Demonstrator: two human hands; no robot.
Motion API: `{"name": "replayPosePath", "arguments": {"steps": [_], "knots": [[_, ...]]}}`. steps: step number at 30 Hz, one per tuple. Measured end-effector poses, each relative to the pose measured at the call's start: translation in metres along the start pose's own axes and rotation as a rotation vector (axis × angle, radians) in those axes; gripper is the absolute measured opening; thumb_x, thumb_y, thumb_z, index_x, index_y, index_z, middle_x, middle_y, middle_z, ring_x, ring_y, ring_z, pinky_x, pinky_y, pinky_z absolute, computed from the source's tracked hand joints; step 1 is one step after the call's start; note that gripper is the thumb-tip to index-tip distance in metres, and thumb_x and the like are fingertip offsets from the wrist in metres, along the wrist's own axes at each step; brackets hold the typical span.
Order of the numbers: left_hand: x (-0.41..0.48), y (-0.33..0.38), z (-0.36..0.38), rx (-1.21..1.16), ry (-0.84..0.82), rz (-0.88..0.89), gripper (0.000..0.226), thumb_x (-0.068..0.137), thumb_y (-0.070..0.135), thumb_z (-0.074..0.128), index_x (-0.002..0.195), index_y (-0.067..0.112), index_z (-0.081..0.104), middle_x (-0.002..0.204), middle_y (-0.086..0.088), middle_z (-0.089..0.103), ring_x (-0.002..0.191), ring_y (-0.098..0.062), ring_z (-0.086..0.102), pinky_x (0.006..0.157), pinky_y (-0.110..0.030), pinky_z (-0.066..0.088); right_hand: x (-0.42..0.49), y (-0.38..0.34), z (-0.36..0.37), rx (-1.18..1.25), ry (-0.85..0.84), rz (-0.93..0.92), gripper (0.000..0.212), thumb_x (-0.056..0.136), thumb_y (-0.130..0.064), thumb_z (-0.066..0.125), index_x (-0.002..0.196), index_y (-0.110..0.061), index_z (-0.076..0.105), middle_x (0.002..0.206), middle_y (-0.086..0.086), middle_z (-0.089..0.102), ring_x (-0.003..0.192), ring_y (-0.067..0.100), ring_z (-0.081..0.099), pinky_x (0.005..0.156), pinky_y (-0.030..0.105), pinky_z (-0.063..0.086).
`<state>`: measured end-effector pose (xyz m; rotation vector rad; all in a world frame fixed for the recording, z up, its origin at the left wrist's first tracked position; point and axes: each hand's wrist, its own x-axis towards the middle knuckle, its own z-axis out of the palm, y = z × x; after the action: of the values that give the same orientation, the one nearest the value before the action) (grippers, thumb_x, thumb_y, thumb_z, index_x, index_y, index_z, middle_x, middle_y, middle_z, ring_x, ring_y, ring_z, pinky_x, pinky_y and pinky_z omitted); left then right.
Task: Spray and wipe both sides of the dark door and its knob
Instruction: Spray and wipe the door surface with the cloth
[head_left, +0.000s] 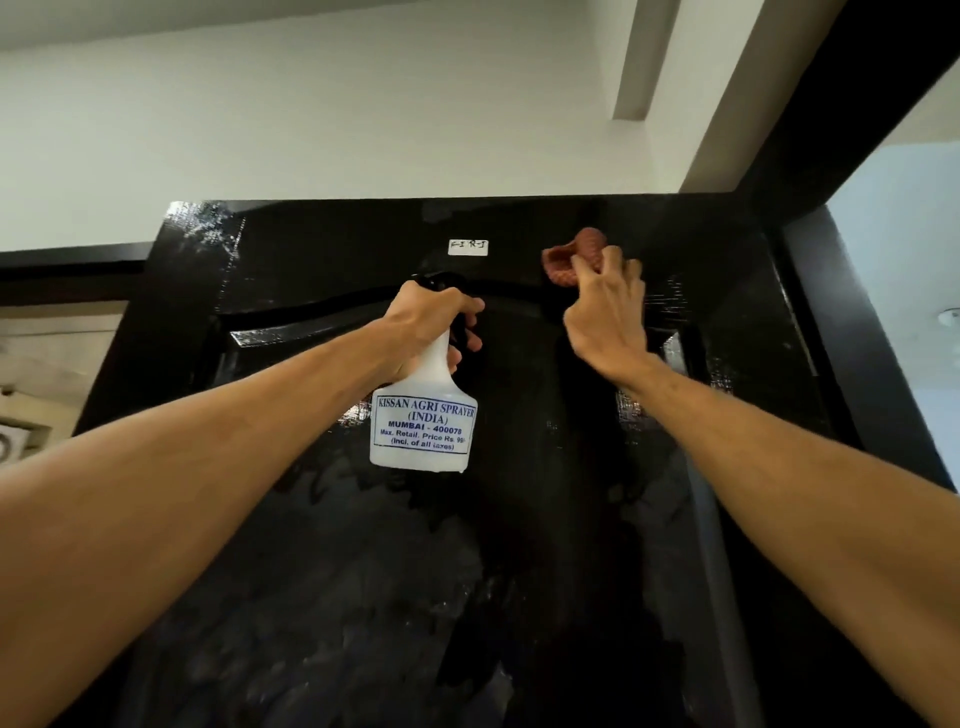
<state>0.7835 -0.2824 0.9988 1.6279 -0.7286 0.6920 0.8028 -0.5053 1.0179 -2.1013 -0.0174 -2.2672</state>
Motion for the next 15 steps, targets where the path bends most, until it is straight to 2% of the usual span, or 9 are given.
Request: {"name": "replayPosePath", "arguments": {"steps": [3,6,10,15], "knots": [[0.007,0.001,-0.029,0.027,0.024,0.015,0.021,0.098,0.025,0.071,0.091,0.005,0.067,0.082,-0.018,0.074,0.039,-0.017,0.052,0.046,-0.028,0.047,0.017,-0.015,0.006,0.005,0.027,0.082,0.046,0.079,0.000,0.052,0.124,-0.004,0.057,0.144,0.023,0.038,0.122,0.045,0.039,0.104,0.050,0.036],[0.017,-0.003,-0.066,0.063,0.059,0.038,0.020,0.099,0.025,0.070,0.092,0.006,0.067,0.083,-0.017,0.074,0.040,-0.017,0.052,0.048,-0.028,0.049,0.041,-0.071,0.022,0.045,0.006,-0.047,0.045,0.081,-0.002,0.053,0.125,-0.005,0.059,0.144,0.021,0.040,0.123,0.043,0.039,0.105,0.048,0.037],[0.029,-0.007,-0.104,0.084,0.102,0.054,0.020,0.099,0.025,0.070,0.091,0.007,0.067,0.080,-0.016,0.073,0.036,-0.014,0.051,0.043,-0.024,0.047,0.078,-0.128,0.039,0.051,-0.068,-0.241,0.047,0.085,-0.004,0.049,0.130,-0.010,0.060,0.144,0.018,0.040,0.127,0.039,0.037,0.107,0.045,0.033],[0.042,-0.008,-0.148,0.115,0.136,0.072,0.021,0.099,0.025,0.068,0.087,0.008,0.066,0.080,-0.015,0.075,0.036,-0.013,0.051,0.043,-0.023,0.048,0.111,-0.148,0.051,0.003,0.011,-0.112,0.035,0.087,-0.006,0.049,0.121,-0.006,0.060,0.146,0.020,0.038,0.128,0.041,0.037,0.109,0.046,0.033]]}}
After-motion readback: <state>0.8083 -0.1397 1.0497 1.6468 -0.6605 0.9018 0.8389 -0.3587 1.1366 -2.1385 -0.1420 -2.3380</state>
